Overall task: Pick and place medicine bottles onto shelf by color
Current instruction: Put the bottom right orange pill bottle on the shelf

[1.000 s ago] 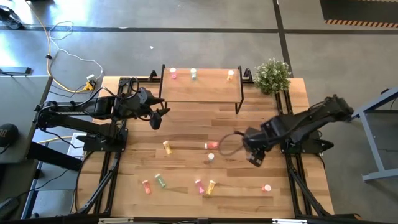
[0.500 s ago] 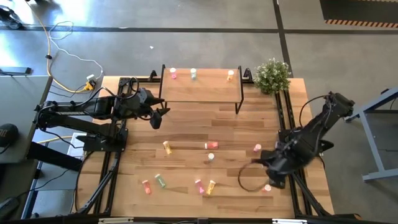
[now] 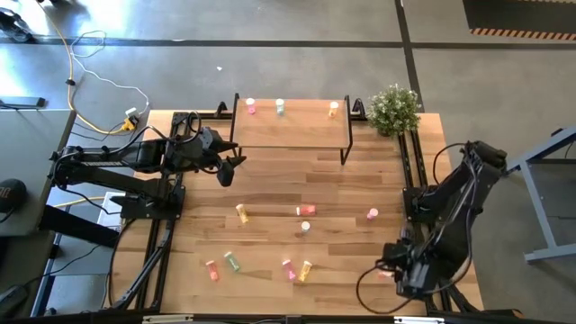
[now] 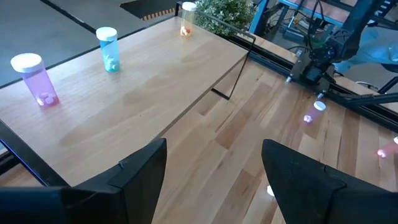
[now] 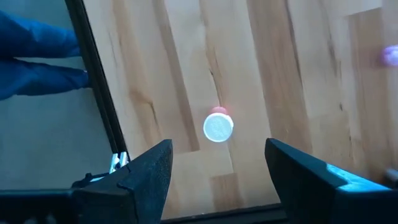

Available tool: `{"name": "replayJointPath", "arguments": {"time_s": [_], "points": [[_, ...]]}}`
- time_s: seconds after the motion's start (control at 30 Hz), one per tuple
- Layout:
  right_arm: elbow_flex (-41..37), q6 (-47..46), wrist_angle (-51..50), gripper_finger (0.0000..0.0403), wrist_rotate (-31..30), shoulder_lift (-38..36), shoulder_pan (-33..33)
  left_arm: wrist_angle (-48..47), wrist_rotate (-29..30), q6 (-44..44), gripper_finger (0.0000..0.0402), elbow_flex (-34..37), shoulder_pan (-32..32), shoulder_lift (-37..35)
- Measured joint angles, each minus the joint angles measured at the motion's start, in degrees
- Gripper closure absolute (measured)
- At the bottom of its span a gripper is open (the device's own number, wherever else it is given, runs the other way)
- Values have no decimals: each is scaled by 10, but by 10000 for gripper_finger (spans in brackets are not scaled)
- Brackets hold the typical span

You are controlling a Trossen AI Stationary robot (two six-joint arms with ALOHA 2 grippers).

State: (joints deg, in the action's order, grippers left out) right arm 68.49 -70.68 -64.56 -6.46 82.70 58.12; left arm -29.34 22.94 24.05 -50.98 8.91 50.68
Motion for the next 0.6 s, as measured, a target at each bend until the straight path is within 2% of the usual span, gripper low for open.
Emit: {"name": "replayJointPath", "arguments": {"time_s": [0.43, 0.6], "points": [[0, -3, 31, 155, 9, 94, 9, 0, 0, -1, 147, 0, 0, 0], [0, -61, 23, 155, 7, 94, 25, 0, -3, -2, 147, 0, 0, 0]]}}
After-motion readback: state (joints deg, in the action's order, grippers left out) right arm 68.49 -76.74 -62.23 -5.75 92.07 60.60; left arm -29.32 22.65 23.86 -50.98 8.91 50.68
